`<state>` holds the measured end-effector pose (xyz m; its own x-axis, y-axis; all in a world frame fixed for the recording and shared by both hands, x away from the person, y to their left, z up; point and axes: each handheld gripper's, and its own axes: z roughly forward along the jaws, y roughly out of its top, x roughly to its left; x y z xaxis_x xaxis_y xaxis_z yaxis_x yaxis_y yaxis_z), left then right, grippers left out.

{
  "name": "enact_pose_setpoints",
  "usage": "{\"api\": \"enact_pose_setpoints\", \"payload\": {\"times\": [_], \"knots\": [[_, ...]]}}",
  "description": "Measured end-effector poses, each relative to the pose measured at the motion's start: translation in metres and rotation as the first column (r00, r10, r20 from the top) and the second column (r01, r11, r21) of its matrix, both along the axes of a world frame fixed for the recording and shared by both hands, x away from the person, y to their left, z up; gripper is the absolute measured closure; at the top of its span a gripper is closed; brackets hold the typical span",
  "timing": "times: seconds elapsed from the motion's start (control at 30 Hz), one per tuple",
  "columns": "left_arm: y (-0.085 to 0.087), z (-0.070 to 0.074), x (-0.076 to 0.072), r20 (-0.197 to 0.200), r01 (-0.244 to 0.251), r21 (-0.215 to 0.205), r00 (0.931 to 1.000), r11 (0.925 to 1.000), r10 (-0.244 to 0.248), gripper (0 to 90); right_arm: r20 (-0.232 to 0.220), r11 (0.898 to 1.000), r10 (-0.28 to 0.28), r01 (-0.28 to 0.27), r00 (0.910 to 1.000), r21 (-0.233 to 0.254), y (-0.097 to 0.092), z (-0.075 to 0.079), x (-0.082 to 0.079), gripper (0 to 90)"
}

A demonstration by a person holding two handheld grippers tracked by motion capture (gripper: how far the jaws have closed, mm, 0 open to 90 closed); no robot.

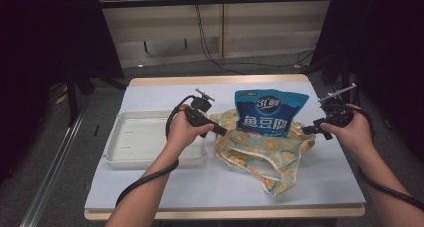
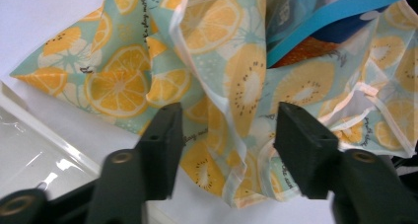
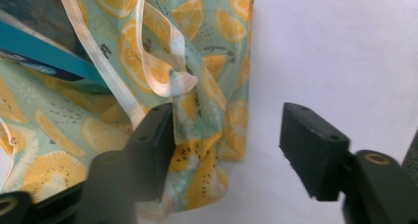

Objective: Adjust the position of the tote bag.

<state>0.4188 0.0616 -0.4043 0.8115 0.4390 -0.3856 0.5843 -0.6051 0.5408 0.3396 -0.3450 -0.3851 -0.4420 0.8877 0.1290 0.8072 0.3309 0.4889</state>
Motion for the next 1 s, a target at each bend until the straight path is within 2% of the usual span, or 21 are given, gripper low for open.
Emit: {"api": "enact_pose_setpoints", "payload": {"times": [0.03, 0.1, 0.13, 0.17, 0.27, 0.37, 0.5, 0.57, 0.67, 0.87, 1.0], "knots": [[-0.001, 0.000, -0.001, -0.002, -0.005, -0.013, 1.0000, 0.9999, 0.005, 39.2, 0.010, 1.000, 0.003, -0.003, 0.9999, -0.004, -0.001, 0.001, -0.001, 32.6], [-0.003, 0.003, -0.002, 0.002, 0.000, 0.004, 1.0000, 1.0000, 0.000, 33.4, 0.016, 1.000, 0.007, -0.007, 0.9999, -0.006, -0.001, 0.002, -0.004, 28.3], [-0.004, 0.003, -0.003, 0.001, 0.003, -0.003, 1.0000, 1.0000, -0.003, 30.5, 0.022, 1.000, 0.019, -0.019, 0.9996, -0.009, 0.000, 0.002, -0.005, 26.4], [-0.004, 0.004, -0.003, 0.003, 0.021, 0.003, 0.9998, 0.9998, -0.021, 29.2, 0.019, 1.000, 0.018, -0.018, 0.9997, -0.004, 0.001, 0.001, -0.007, 24.1], [-0.006, 0.007, -0.004, 0.019, 0.027, 0.019, 0.9994, 0.9995, -0.027, 22.6, 0.015, 1.000, 0.026, -0.026, 0.9995, -0.017, 0.003, 0.000, -0.011, 19.4], [-0.006, 0.009, -0.005, 0.019, 0.022, 0.005, 0.9996, 0.9997, -0.022, 20.4, 0.034, 1.000, 0.020, -0.020, 0.9992, -0.006, 0.005, 0.001, -0.013, 16.0], [-0.005, 0.012, -0.004, 0.017, 0.040, 0.026, 0.9990, 0.9989, -0.041, 19.4, 0.043, 1.000, 0.014, -0.015, 0.9990, 0.006, 0.007, 0.006, -0.014, 13.6], [-0.005, 0.012, -0.005, 0.028, 0.038, 0.020, 0.9989, 0.9991, -0.039, 19.1, 0.040, 1.000, 0.011, -0.012, 0.9991, 0.008, 0.008, 0.008, -0.013, 12.9], [-0.006, 0.014, -0.006, 0.023, 0.049, 0.031, 0.9985, 0.9983, -0.050, 17.8, 0.049, 0.999, 0.027, -0.028, 0.9984, 0.020, 0.010, 0.012, -0.013, 12.6], [-0.007, 0.014, -0.006, 0.027, 0.032, 0.014, 0.9991, 0.9994, -0.033, 17.4, 0.051, 0.998, 0.044, -0.047, 0.9977, 0.047, 0.016, 0.019, -0.014, 10.3], [-0.005, 0.014, -0.006, 0.030, 0.038, 0.016, 0.9988, 0.9992, -0.038, 17.3, 0.053, 0.997, 0.058, -0.060, 0.9969, 0.046, 0.020, 0.021, -0.015, 8.9]]}}
